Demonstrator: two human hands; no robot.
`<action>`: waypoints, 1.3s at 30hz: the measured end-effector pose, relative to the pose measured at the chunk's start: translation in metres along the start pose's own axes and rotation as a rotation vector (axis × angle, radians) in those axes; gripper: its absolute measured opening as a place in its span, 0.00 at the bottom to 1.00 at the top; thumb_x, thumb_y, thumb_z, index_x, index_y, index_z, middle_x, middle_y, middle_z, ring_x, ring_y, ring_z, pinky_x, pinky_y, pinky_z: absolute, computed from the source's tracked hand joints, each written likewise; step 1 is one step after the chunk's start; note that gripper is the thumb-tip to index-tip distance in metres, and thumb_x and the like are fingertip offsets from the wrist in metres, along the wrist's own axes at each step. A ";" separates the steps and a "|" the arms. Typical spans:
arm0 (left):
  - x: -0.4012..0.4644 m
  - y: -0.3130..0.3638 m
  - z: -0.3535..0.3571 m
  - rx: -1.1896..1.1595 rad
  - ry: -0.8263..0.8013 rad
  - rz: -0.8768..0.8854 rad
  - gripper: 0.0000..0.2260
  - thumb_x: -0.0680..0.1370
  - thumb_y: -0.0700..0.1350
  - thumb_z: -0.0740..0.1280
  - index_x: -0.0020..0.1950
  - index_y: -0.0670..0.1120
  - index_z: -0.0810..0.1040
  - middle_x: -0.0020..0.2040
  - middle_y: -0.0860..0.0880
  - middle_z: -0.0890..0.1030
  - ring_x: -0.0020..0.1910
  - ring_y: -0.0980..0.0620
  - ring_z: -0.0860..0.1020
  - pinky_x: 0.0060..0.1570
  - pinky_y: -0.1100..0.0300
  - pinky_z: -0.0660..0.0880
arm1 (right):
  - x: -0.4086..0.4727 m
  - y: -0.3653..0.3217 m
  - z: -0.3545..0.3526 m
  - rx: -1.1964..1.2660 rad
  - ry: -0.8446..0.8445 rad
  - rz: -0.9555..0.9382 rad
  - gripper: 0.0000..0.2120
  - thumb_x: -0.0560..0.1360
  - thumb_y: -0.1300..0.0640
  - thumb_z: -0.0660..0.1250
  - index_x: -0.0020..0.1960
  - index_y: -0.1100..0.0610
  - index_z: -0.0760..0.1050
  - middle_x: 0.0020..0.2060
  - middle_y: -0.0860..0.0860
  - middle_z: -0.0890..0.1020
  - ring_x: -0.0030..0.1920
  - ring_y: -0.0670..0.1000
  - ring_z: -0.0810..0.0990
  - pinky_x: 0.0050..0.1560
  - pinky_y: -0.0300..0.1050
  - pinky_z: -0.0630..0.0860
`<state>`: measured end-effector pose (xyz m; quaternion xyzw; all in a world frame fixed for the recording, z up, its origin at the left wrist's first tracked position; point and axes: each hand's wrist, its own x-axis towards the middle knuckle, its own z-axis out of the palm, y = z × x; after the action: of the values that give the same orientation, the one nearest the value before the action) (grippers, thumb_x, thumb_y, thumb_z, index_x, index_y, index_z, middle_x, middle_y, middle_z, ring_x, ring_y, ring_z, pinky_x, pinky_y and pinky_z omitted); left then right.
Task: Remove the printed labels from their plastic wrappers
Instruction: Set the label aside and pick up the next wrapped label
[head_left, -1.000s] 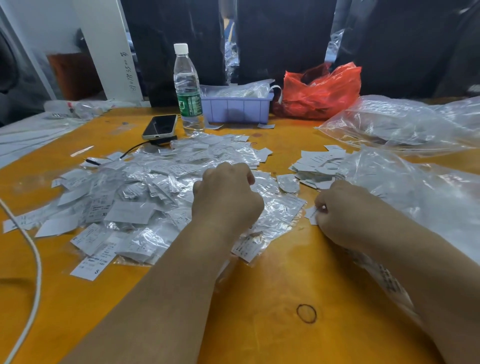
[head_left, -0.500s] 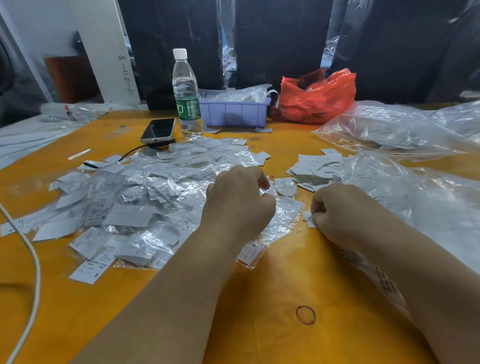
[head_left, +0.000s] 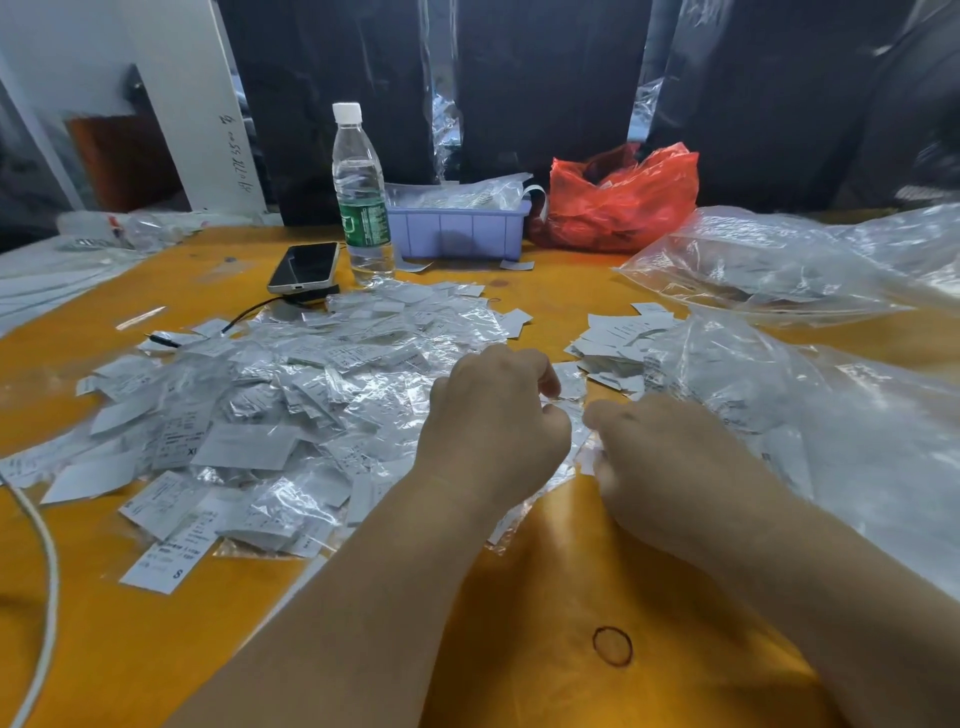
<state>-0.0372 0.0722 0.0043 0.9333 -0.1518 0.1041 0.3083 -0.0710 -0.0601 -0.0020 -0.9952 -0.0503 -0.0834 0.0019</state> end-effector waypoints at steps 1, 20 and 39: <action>0.000 0.000 0.000 0.002 -0.009 0.003 0.09 0.76 0.45 0.65 0.55 0.52 0.79 0.55 0.52 0.78 0.57 0.50 0.74 0.61 0.48 0.71 | 0.001 0.002 0.000 0.061 -0.016 0.012 0.04 0.79 0.56 0.57 0.51 0.54 0.70 0.41 0.52 0.74 0.43 0.55 0.73 0.41 0.49 0.70; -0.003 -0.003 0.018 0.140 -0.348 0.173 0.17 0.78 0.48 0.64 0.67 0.54 0.75 0.62 0.51 0.74 0.64 0.48 0.68 0.63 0.49 0.69 | 0.007 0.026 -0.005 0.269 -0.134 0.131 0.17 0.76 0.58 0.60 0.64 0.49 0.71 0.56 0.51 0.76 0.54 0.54 0.75 0.51 0.49 0.74; -0.002 -0.005 0.015 0.135 -0.282 0.134 0.12 0.79 0.52 0.64 0.61 0.54 0.77 0.60 0.52 0.75 0.61 0.48 0.71 0.61 0.49 0.71 | 0.013 0.038 0.004 0.546 -0.104 -0.025 0.15 0.72 0.59 0.71 0.56 0.46 0.77 0.44 0.43 0.78 0.41 0.43 0.77 0.43 0.43 0.77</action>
<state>-0.0357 0.0673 -0.0111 0.9451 -0.2480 0.0023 0.2129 -0.0535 -0.0964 -0.0037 -0.9601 -0.0832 -0.0156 0.2666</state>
